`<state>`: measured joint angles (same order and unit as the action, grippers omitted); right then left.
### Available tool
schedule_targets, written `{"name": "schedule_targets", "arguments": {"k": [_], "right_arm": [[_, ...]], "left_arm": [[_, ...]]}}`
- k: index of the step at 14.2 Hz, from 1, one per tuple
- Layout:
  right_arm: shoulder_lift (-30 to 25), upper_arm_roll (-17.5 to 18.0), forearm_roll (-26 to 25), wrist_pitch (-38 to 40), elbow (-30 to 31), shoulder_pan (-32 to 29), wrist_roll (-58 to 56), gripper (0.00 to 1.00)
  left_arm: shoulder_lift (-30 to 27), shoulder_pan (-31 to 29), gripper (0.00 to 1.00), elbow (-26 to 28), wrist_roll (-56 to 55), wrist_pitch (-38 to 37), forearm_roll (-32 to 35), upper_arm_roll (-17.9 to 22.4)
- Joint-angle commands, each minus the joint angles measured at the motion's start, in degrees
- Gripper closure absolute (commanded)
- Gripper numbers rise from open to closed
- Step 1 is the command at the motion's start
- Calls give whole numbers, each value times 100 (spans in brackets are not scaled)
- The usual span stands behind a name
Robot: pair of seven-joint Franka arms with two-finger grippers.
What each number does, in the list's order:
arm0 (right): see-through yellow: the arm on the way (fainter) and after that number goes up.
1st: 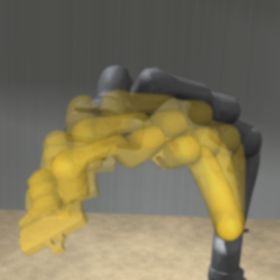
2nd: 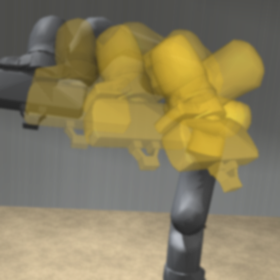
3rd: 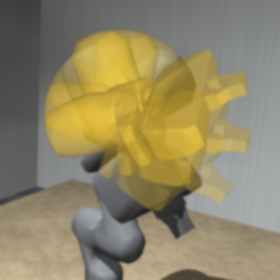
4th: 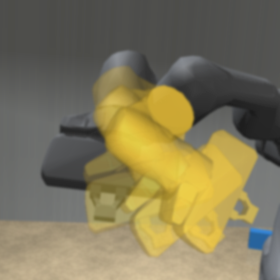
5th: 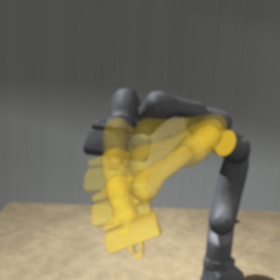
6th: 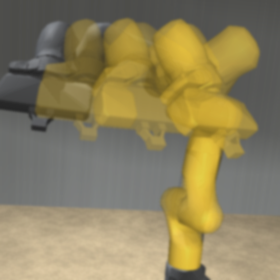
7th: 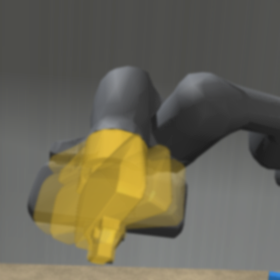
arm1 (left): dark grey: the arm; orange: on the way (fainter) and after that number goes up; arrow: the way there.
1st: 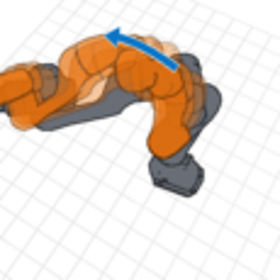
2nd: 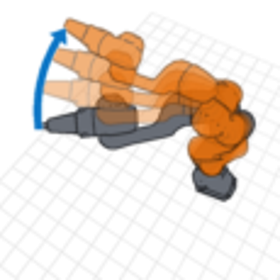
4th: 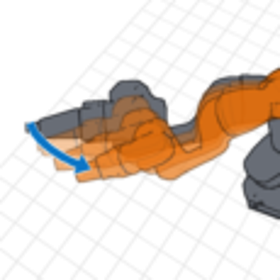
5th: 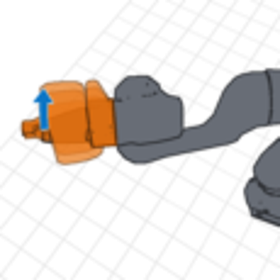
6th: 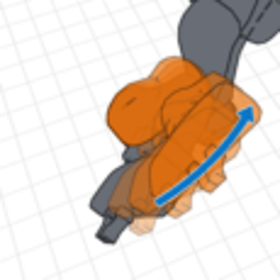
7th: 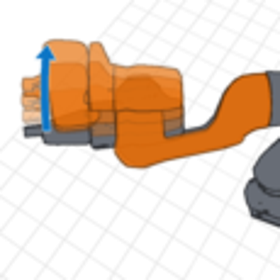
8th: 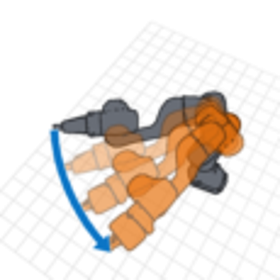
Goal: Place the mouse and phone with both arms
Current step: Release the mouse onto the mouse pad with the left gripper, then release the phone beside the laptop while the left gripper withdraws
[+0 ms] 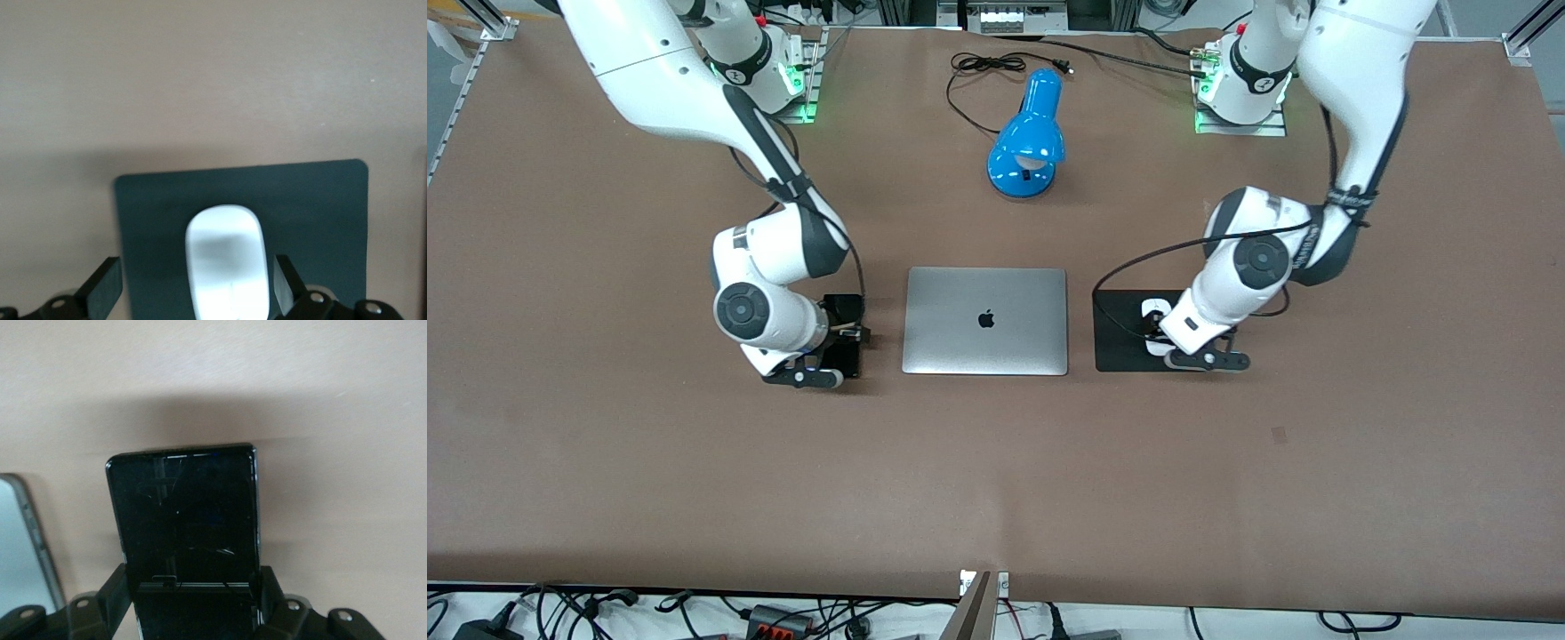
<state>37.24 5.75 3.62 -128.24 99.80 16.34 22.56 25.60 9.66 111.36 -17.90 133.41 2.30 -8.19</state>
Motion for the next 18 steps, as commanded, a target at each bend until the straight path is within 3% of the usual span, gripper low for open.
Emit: {"name": "schedule_targets", "arguments": {"k": [1,4,9,11,14,16,18], "right_arm": [[29,-13,87,-95,-5,159,117,68],[143,-13,87,-192,4,168,212,68],[223,-21,78,-324,4,344,354,65],[214,-21,78,-316,4,318,345,0],[-109,-56,51,-106,-48,309,275,0],[-470,-135,-28,403,-223,265,205,0],[-839,-188,-54,1166,-635,142,152,0]], "left_arm": [[-72,-201,0,-753,-56,-1155,121,-7],[-46,-315,0,-1877,-47,-2342,130,1],[-72,-991,0,-3004,1111,-3241,121,1],[-212,-1264,0,-3355,1297,-3844,130,-7],[-598,-1518,0,-3559,1359,-4848,104,-7],[-836,-1870,0,-3533,1717,-5052,43,-69],[-994,-1784,0,-3350,2167,-5035,-54,97]]}}
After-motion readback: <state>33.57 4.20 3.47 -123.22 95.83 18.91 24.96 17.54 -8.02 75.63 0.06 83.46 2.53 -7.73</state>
